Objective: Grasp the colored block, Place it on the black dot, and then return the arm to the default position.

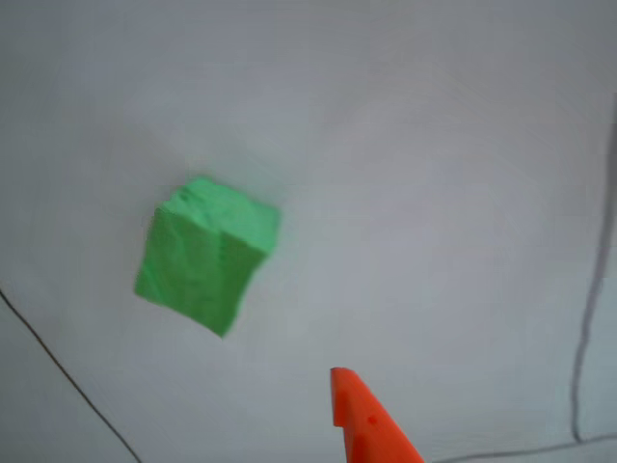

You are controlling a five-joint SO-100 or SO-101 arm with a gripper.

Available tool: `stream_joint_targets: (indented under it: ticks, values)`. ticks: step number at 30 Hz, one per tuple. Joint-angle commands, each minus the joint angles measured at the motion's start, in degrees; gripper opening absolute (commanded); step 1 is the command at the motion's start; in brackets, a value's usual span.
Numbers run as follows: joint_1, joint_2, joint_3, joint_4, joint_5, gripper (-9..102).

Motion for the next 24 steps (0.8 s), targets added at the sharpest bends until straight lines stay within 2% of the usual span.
stream_joint_targets:
  ticks: [1,7,11,12,15,18,21,24]
  values:
    - [-1.3,12.4,16.9,-6.7,0.3,68]
    - [-4.7,40.0,52.2,-20.2,-0.7,59]
    - [-7.1,58.4,70.5,-26.7,-1.2,44]
    - [-7.5,62.6,74.4,-28.0,-1.4,40]
    - [-7.1,75.0,85.5,-31.5,-1.2,14]
    - [-5.6,86.5,96.6,-35.0,-3.6,0]
    - [-4.3,96.3,107.3,-39.7,-7.1,0]
    - [-3.8,104.1,114.0,-40.2,-10.0,0]
